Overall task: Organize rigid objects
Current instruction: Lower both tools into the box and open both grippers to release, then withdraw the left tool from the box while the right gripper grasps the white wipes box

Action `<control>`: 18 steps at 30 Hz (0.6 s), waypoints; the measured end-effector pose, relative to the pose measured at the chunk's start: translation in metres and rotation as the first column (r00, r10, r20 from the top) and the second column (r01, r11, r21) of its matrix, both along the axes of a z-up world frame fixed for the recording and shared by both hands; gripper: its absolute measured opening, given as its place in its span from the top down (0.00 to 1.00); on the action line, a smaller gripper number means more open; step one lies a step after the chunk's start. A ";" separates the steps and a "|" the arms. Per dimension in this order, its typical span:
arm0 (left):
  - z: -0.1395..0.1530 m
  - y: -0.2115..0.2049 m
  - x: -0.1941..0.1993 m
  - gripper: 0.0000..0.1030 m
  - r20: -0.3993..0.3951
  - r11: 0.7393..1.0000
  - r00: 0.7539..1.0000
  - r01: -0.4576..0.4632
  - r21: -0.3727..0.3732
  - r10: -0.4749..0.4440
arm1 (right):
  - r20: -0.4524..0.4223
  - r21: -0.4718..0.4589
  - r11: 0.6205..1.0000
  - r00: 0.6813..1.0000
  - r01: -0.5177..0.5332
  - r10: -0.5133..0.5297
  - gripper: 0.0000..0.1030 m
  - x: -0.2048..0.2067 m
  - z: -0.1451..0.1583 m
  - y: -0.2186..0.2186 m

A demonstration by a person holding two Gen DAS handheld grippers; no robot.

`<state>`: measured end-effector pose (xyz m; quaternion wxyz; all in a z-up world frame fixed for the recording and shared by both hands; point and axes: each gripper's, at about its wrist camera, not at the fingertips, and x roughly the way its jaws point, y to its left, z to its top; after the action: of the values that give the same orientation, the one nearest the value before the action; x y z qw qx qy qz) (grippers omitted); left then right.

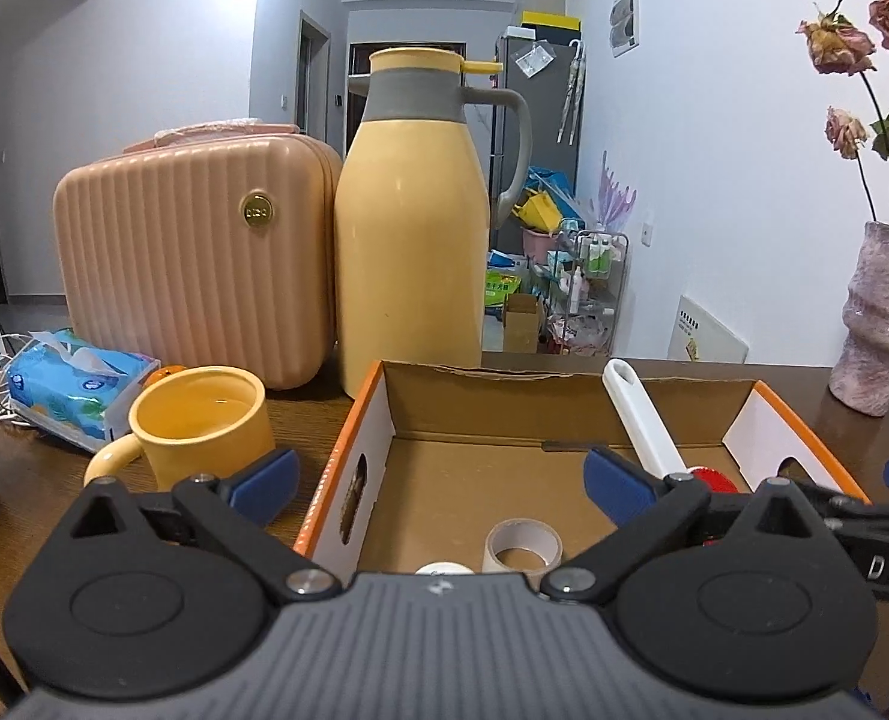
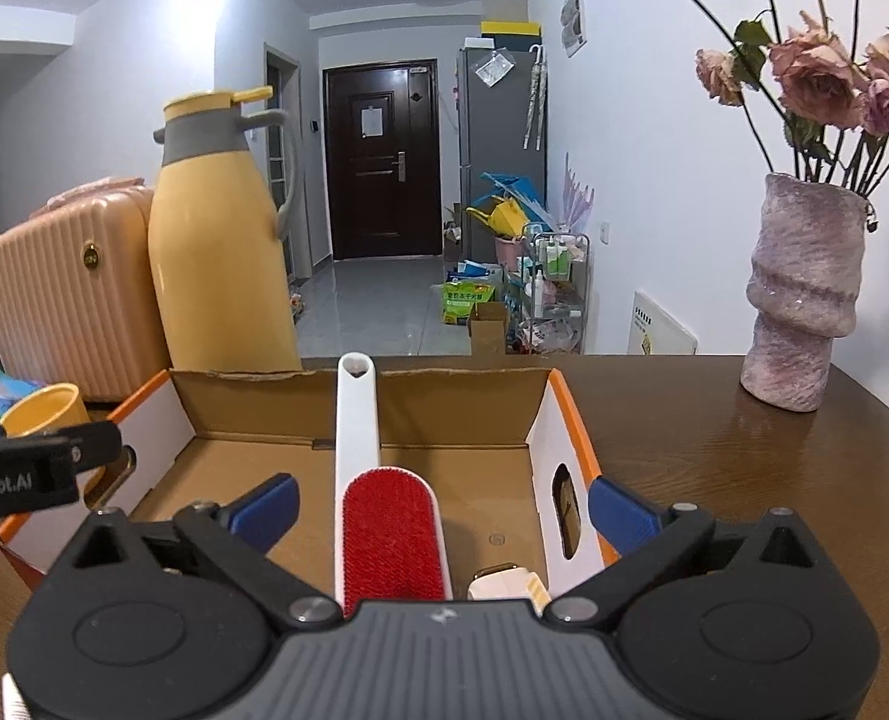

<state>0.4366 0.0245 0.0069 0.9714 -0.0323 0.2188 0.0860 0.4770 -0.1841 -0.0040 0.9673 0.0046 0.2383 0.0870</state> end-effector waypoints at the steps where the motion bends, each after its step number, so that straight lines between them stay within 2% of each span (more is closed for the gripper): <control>1: 0.000 0.001 -0.003 0.00 0.002 1.000 1.000 0.000 0.000 0.000 | 0.004 0.003 1.000 1.000 0.002 -0.002 0.00 -0.002 0.002 0.000; 18: 0.004 0.018 -0.056 0.00 -0.003 1.000 1.000 -0.003 -0.015 0.002 | 0.038 0.007 1.000 0.999 -0.006 0.006 0.00 -0.058 0.011 0.001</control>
<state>0.3808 0.0426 0.0108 0.9707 -0.0398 0.2209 0.0856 0.4187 -0.1828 0.0066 0.9714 0.0056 0.2195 0.0906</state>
